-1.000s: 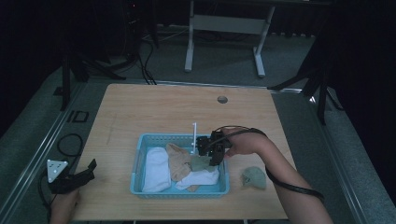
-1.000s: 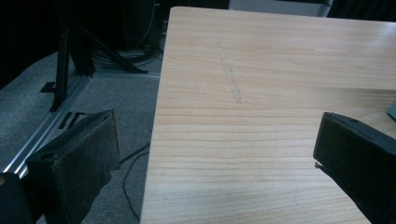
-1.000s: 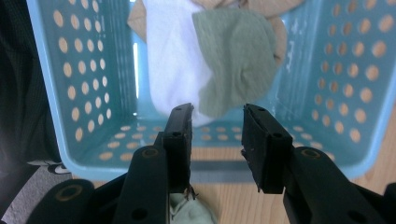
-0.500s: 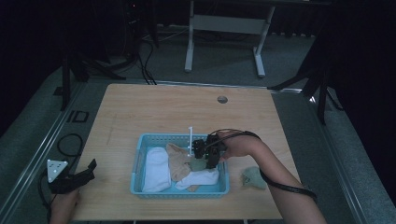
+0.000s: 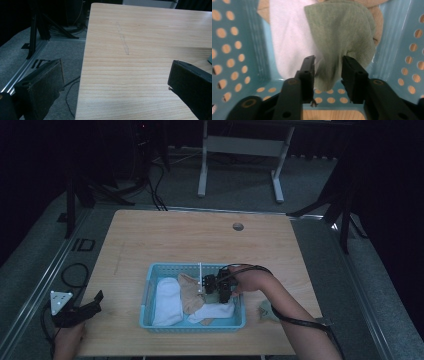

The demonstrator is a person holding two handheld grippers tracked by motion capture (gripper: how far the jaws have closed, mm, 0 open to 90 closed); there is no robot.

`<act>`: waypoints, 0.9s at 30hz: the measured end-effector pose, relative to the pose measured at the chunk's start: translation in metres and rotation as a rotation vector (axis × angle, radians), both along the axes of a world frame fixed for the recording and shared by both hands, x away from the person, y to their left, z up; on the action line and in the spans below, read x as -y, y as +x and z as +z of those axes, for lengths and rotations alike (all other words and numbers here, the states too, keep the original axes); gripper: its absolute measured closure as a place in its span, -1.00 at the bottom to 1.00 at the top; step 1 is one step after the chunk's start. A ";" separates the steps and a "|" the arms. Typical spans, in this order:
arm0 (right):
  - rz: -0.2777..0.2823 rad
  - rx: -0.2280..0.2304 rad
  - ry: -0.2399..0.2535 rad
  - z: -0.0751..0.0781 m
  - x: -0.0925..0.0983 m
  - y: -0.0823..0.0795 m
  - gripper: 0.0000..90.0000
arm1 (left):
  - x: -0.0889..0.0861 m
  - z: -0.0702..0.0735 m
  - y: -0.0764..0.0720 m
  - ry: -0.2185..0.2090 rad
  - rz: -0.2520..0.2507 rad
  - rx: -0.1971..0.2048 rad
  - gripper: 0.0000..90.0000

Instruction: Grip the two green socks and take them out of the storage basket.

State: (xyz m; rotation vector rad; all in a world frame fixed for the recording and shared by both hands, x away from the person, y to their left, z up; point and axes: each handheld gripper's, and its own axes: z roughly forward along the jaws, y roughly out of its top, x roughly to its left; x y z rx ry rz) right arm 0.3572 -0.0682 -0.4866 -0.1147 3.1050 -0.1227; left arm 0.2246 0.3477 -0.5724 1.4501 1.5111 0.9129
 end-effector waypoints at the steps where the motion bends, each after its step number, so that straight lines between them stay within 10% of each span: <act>1: -0.002 0.002 -0.003 -0.002 0.000 0.001 0.46 | 0.000 0.000 0.000 0.000 0.001 0.000 -0.98; 6: 0.004 -0.003 0.005 -0.001 -0.001 0.003 0.86 | 0.000 0.000 0.000 0.001 0.000 -0.001 -0.98; 27: 0.014 0.026 0.060 0.057 -0.001 -0.004 0.91 | 0.000 0.000 0.000 0.001 0.002 -0.002 -0.98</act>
